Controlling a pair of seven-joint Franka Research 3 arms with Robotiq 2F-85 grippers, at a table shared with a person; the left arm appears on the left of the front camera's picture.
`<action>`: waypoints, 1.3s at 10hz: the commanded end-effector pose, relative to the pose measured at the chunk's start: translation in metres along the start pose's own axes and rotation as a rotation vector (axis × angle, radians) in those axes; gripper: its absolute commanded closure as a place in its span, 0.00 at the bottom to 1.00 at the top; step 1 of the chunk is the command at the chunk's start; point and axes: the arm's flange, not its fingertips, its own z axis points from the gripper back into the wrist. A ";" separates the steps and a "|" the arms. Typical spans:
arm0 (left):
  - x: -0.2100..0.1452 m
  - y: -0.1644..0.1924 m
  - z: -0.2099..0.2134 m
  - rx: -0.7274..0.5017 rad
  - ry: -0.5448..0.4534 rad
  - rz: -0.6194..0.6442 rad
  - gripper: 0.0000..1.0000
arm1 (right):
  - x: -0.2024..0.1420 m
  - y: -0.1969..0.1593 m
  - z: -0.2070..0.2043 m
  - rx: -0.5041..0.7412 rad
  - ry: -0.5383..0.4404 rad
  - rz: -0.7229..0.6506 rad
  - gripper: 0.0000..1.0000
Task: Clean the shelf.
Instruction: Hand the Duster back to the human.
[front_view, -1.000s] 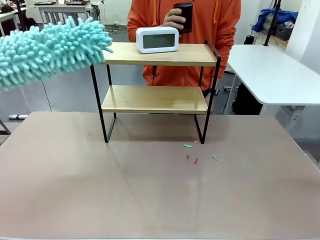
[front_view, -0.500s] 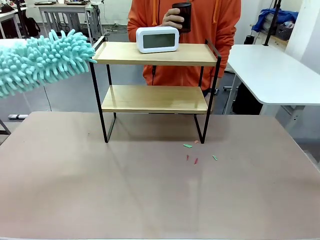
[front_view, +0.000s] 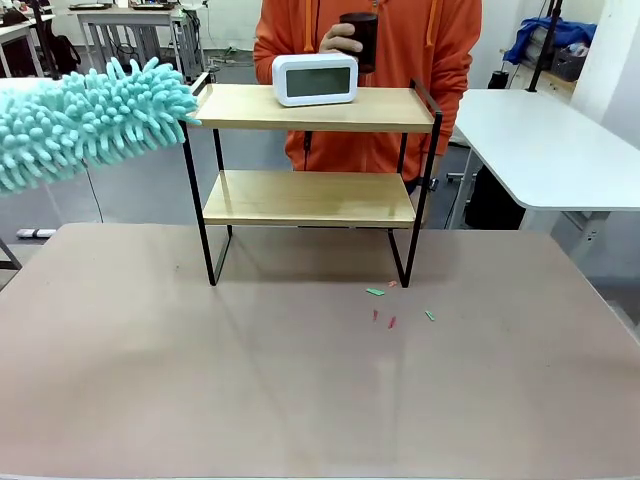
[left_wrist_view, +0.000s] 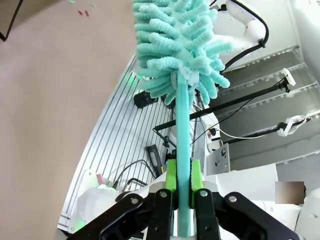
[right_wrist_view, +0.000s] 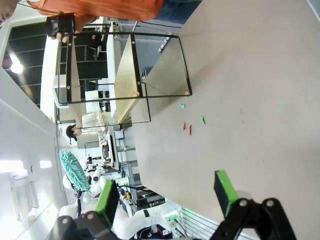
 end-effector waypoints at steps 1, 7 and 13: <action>0.001 -0.003 -0.002 -0.012 -0.016 -0.004 1.00 | 0.001 0.001 -0.001 0.024 -0.013 0.018 0.00; 0.001 -0.003 -0.002 -0.012 -0.016 -0.004 1.00 | 0.001 0.001 -0.001 0.024 -0.013 0.018 0.00; 0.026 -0.059 -0.014 -0.044 0.186 -0.152 0.88 | 0.015 0.079 -0.018 0.031 0.051 0.173 0.00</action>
